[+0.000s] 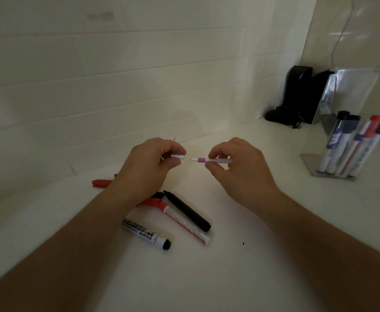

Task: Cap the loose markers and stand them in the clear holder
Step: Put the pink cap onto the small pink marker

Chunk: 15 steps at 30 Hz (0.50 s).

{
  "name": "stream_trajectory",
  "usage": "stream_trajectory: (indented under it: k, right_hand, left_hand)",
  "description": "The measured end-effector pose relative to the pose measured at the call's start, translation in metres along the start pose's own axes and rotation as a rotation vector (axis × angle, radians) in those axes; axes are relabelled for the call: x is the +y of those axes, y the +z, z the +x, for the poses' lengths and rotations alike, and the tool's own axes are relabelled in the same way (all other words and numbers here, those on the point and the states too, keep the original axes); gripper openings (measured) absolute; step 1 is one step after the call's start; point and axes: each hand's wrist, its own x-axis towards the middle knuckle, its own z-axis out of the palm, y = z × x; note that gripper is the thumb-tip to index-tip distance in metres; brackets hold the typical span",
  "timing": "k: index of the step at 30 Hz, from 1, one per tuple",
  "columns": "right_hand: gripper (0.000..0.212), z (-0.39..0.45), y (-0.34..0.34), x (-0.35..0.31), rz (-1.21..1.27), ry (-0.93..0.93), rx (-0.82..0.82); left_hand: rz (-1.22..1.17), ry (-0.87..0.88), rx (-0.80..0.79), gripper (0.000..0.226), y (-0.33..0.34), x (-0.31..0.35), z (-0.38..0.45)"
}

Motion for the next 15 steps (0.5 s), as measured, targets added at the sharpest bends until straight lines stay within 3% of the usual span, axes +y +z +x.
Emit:
stream_trajectory:
  k: [15]
  right_hand:
    - [0.010, 0.0002, 0.0028, 0.0019, 0.045, -0.025, 0.013]
  left_hand:
    - [0.031, 0.011, -0.042, 0.020, 0.0036, 0.0054, -0.0010]
